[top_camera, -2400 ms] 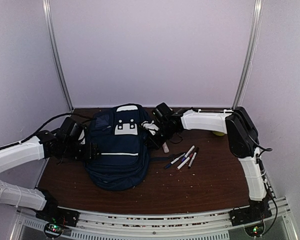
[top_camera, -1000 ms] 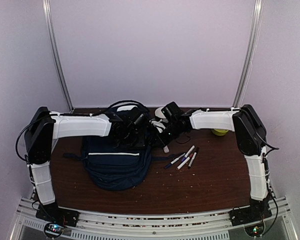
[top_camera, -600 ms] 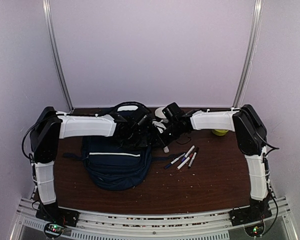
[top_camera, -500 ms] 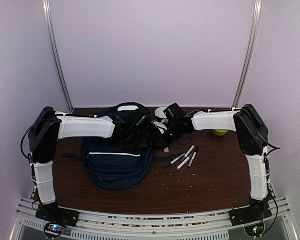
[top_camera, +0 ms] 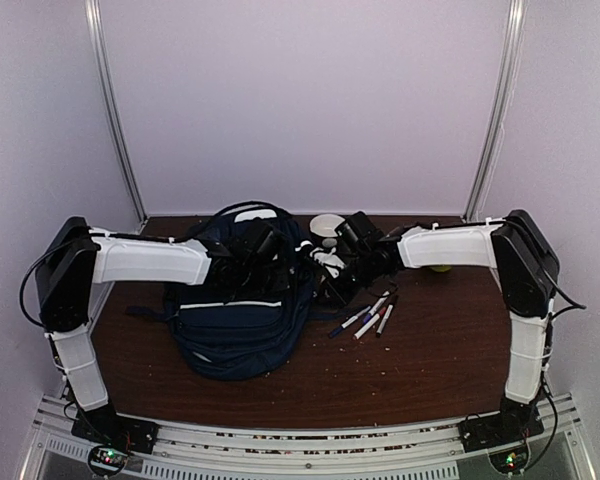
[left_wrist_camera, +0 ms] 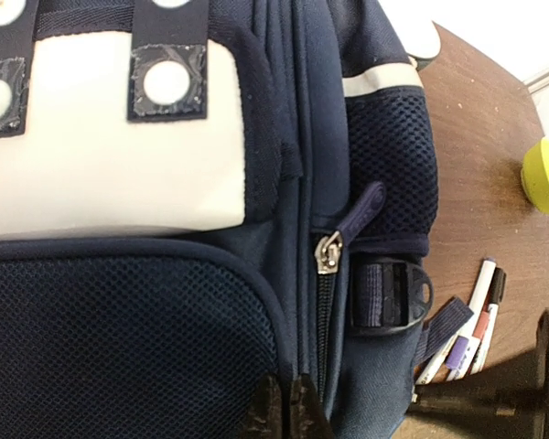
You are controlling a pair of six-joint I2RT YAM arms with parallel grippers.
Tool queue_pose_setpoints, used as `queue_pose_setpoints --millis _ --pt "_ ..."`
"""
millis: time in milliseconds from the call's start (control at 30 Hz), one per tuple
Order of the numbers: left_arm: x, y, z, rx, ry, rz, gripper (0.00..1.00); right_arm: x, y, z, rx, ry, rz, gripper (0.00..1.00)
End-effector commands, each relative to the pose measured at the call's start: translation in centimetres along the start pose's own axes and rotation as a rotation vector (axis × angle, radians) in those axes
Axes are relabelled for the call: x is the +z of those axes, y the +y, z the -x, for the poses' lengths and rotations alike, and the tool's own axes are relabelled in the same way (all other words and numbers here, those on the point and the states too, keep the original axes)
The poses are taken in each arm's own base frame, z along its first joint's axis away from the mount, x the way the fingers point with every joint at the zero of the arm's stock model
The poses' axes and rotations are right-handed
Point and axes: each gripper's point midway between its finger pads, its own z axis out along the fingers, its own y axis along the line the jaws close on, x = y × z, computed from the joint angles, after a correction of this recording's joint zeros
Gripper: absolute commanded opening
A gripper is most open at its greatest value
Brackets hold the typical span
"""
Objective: Pack the student bag
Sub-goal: Zip the student bag into the largest pocket of the bag.
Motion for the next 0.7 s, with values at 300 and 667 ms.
queue_pose_setpoints --millis 300,667 --pt "-3.3 -4.2 7.0 -0.094 -0.270 -0.275 0.00 -0.1 10.7 -2.0 -0.179 0.037 0.161 0.00" --pt "-8.2 -5.8 9.1 -0.049 -0.355 -0.384 0.00 3.0 12.7 -4.9 -0.292 0.101 0.161 0.00"
